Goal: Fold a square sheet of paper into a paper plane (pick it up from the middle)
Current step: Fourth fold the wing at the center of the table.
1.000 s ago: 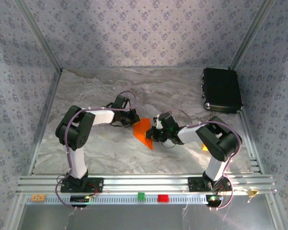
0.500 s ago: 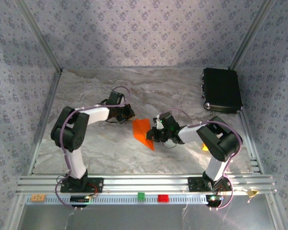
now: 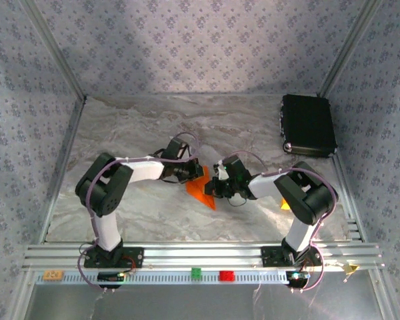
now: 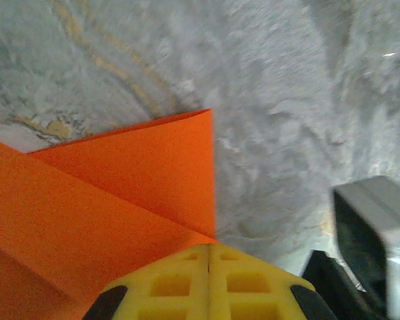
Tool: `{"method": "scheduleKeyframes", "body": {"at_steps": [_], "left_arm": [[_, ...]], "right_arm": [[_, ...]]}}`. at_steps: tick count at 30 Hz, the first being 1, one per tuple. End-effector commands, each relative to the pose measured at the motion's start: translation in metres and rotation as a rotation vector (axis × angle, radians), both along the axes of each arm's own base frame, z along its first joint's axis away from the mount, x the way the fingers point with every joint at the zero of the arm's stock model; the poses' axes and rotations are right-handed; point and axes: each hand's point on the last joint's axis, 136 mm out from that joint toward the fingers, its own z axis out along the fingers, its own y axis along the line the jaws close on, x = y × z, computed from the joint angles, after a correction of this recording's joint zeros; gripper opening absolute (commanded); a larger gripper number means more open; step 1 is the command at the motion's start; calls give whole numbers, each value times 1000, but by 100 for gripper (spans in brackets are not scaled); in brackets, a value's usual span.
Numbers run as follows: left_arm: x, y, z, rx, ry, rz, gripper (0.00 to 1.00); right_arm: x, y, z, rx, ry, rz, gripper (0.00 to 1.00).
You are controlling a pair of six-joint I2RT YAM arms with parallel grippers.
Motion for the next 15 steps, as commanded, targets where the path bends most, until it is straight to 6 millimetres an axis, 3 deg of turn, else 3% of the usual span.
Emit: {"method": "scheduleKeyframes", "body": {"at_steps": [1,4,8,15], "left_arm": [[-4,3,-19,17,43,-2,1],[-10,12,-35,69,67,3,0],[-18,20,-48,96,96,8,0],[-19,19,-48,90,97,2,0]], "right_arm": [[-29,-31,-43,-159,151,-19,0],[-28,-28,-39,-138,153,-19,0],[-19,-17,-17,-75,127,-24,0],[1,9,21,-20,61,4,0]]}}
